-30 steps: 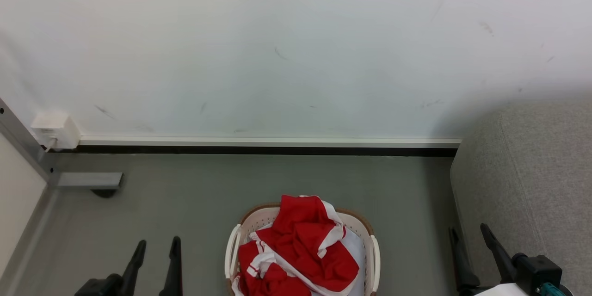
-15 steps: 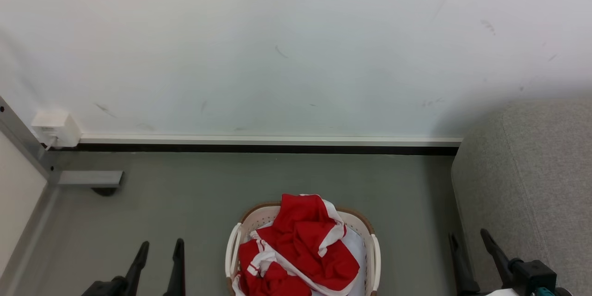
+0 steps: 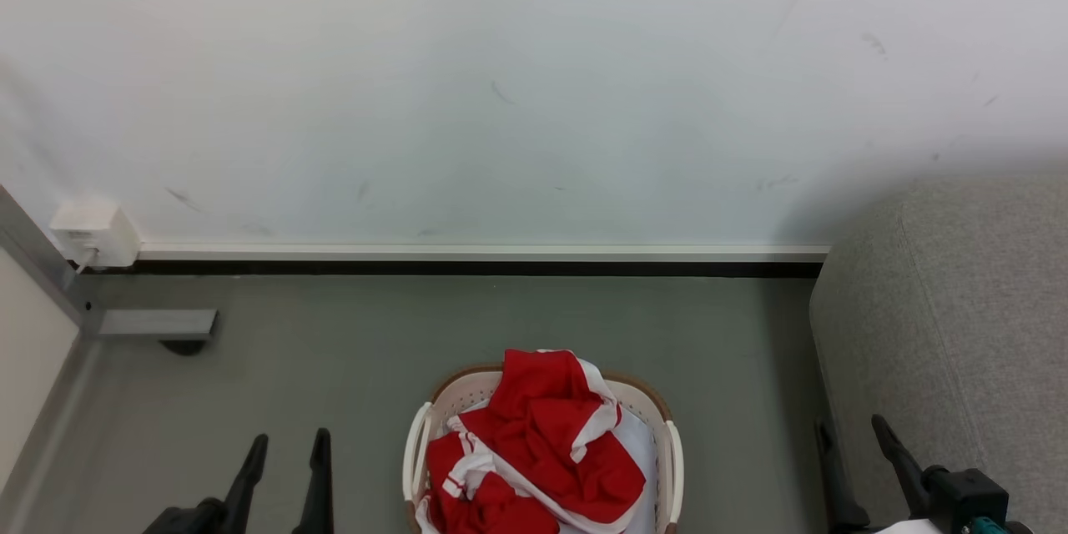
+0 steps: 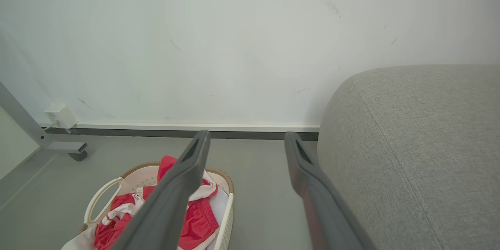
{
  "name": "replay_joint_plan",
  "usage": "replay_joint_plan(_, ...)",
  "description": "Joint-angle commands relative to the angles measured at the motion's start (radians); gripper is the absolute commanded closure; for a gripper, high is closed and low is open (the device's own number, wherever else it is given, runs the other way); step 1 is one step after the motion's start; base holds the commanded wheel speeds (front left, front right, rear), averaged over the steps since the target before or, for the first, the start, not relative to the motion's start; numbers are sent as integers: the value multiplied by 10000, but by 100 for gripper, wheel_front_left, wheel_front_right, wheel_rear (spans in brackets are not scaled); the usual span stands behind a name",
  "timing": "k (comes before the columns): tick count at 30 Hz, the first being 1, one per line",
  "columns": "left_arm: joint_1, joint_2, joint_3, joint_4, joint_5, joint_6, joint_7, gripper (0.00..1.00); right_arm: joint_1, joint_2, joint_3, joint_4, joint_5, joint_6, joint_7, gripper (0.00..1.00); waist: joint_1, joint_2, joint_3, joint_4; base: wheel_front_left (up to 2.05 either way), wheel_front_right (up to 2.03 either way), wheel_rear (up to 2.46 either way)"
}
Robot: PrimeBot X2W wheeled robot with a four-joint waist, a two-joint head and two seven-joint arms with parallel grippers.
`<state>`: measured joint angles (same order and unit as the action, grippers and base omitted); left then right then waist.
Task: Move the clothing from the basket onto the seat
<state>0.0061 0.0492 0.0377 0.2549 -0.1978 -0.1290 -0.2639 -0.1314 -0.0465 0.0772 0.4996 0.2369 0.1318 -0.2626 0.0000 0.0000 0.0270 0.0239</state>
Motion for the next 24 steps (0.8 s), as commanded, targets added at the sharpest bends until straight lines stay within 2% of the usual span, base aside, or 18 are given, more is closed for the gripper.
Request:
replay_joint_plan(1, 49, 73, 20, -11, -66, -28, -11, 0, -111, -71, -38, 14, -53, -21, -35, 0, 0, 0, 7, -13, 0, 0, 0)
replay_joint_plan(14, -339, 209, -281, 40, -195, -29, -9, 0, -386, -69, 10, -211, -99, -21, -35, 0, 0, 0, 628, -288, 0, 0, 0)
replay_joint_plan(18, -781, 330, -639, -13, -295, -29, -9, 0, -638, -68, -79, -407, -199, -21, -33, 0, 0, 0, 1326, -400, 0, 0, 0)
replay_joint_plan(24, -1962, 742, -1705, 166, -385, -29, -9, 0, -1347, -63, -290, -996, -436, -21, -21, 0, 0, 0, 3076, -527, 0, 0, 0)
